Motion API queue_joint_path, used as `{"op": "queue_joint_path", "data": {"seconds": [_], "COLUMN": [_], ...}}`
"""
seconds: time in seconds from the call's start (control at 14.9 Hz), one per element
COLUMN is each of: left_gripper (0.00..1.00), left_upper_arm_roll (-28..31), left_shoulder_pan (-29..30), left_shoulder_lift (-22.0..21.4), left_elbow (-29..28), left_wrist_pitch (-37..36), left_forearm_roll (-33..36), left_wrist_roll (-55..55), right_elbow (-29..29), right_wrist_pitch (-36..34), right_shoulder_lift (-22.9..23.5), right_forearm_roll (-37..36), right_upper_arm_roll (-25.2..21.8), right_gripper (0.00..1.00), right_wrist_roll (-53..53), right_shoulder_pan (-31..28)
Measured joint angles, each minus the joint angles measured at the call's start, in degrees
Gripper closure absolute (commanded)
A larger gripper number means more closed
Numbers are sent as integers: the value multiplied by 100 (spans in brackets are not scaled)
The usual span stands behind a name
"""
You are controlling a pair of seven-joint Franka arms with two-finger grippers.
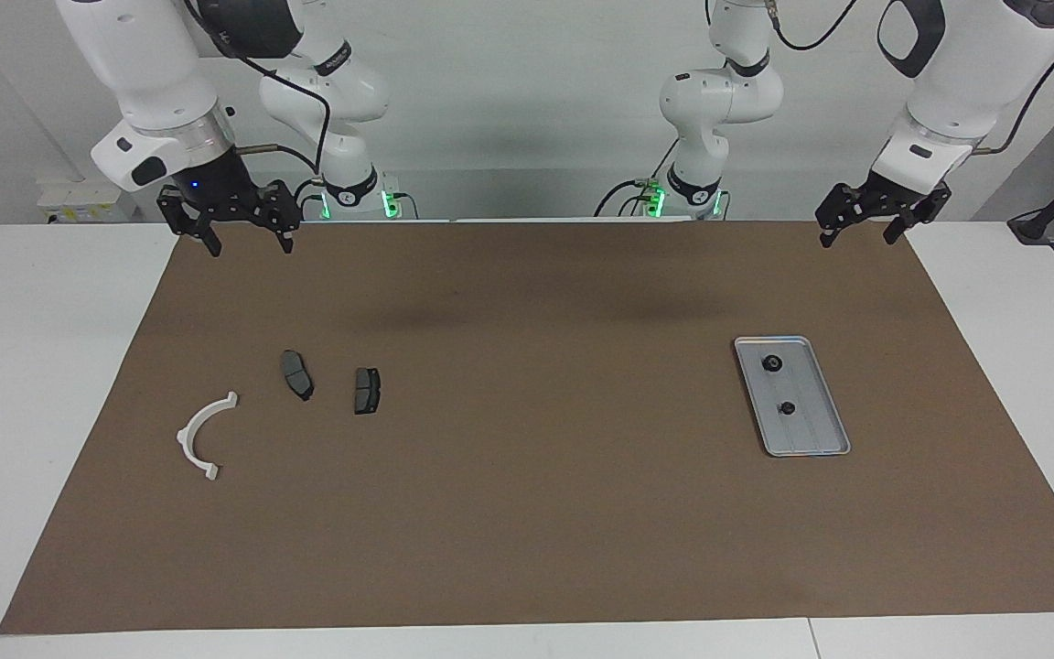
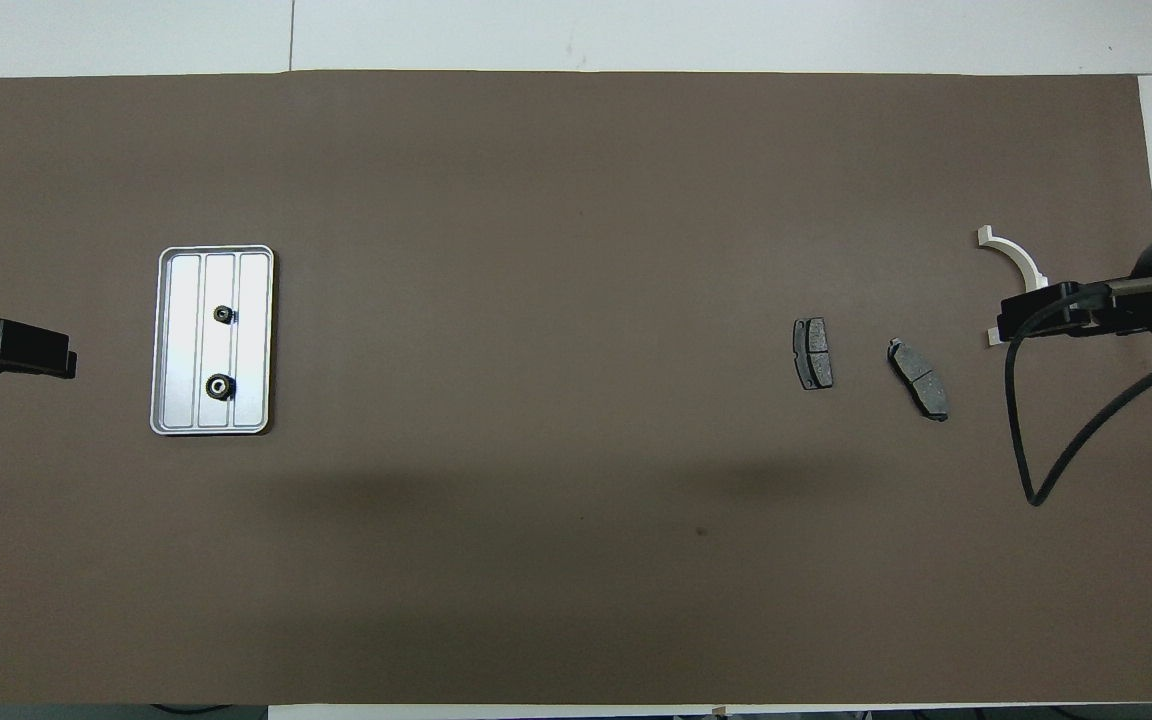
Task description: Pick bearing gear from pile to tray
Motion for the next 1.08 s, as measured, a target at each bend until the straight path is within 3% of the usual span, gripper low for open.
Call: {"op": "queue_joint_path", "data": {"seconds": [1.08], "left_gripper": [0], "left_upper_arm_roll": [-7], "left_shoulder_pan": [-31], "left_shoulder_lift": [0], "left_elbow": [26], "left_wrist_pitch": [3], "left_forearm_roll": [-202], "left_wrist_roll": [68], "right_elbow": [0], "right_wrist_pitch": [0], "right_shoulder_lift": [0], "right_forearm_roll": [0], "right_upper_arm_roll": [0], "right_gripper": [0], "right_wrist_roll": [0], "right_shoulder_pan": [0]}}
